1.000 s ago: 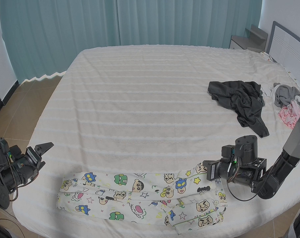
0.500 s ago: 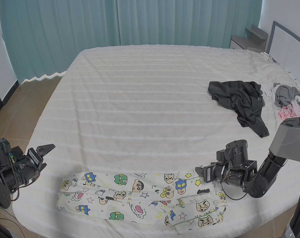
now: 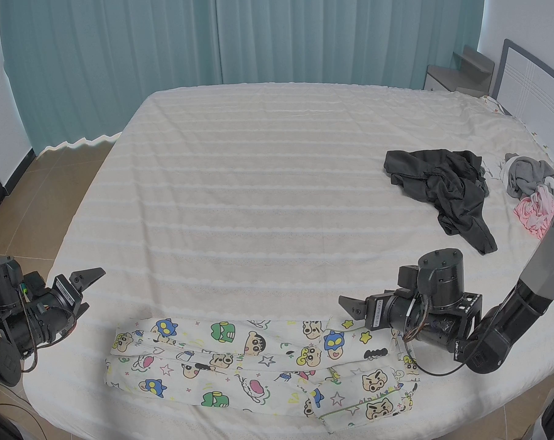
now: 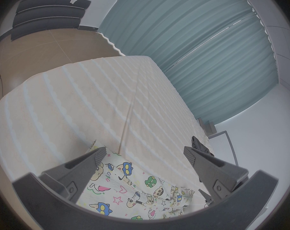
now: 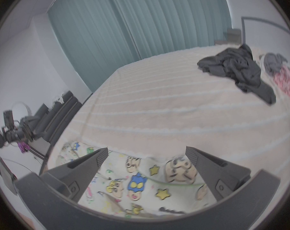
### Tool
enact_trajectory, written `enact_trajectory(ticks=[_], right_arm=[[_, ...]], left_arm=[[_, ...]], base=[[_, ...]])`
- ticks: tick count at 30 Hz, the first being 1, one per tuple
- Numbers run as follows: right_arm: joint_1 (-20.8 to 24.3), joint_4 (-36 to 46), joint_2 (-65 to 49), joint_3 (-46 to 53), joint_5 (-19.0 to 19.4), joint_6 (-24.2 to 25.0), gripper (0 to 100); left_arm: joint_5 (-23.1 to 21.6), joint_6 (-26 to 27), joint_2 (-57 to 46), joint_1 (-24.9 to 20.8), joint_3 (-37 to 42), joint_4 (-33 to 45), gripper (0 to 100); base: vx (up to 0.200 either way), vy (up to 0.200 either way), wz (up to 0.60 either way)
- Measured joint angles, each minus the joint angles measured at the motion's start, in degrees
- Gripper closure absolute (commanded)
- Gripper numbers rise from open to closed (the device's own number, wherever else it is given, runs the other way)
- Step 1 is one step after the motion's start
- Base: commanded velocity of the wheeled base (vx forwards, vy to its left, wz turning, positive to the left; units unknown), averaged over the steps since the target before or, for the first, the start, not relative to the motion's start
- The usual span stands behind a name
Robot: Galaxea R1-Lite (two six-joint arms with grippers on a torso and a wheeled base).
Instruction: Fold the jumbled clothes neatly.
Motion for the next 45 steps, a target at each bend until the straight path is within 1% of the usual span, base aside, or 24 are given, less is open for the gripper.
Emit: enact_trajectory(ticks=[6,10,14,18,27,30,33,35,36,37,39,43,45], right_arm=[[2.2,0.3,2.1,0.7,1.2,10.1,0],[1.8,0.3,4.9,1.6,4.6,14.1,0],[-0.3,-0.2,7.8,1.9,5.5,15.9,0],[-1.8,-0.3,9.4,2.1,6.9,16.3,0],[-2.4,-1.3,9.4,3.2,7.1,17.7,0],[-2.4,-2.8,7.0,5.1,8.0,19.3,0],[-2.4,-4.0,2.9,7.8,9.6,21.0,0],[-2.6,-4.6,-0.3,9.9,10.8,22.1,0],[-2.7,-4.8,-2.3,11.3,11.7,22.9,0],[-2.7,-4.9,-2.9,11.8,12.0,23.2,0],[-2.8,-5.2,-5.0,13.4,13.3,24.2,0],[-3.0,-7.0,-8.2,16.2,15.5,25.8,0],[-3.1,-8.4,-9.3,17.6,16.4,26.4,0]], left_arm=[[0.0,-1.1,0.2,-0.5,0.0,0.0,0],[0.0,-1.9,0.3,-1.0,0.0,0.0,0],[0.0,-2.5,0.4,-1.2,-0.1,0.0,0],[-0.1,-2.7,0.5,-1.4,-0.1,0.1,0],[0.2,-2.0,0.4,-1.4,0.0,0.0,0],[0.2,0.1,0.4,-1.5,0.0,0.1,0],[0.1,4.7,1.0,-1.5,-0.7,1.4,0],[0.1,7.8,2.1,-1.8,-2.0,3.7,0],[0.2,8.9,3.1,-2.0,-3.6,6.6,0],[0.1,9.2,3.4,-2.1,-4.2,7.7,0],[0.1,10.0,4.9,-2.4,-7.0,13.6,0],[-0.4,11.3,8.4,-2.8,-15.0,28.0,0],[-0.8,11.7,10.9,-3.1,-19.5,33.3,0]], base=[[0.000,0.000,0.00],[0.000,0.000,0.00],[0.000,0.000,0.00],[0.000,0.000,0.00],[0.000,0.000,0.00],[0.000,0.000,0.00],[0.000,0.000,0.00],[0.000,0.000,0.00],[0.000,0.000,0.00],[0.000,0.000,0.00],[0.000,0.000,0.00],[0.000,0.000,0.00],[0.000,0.000,0.00]])
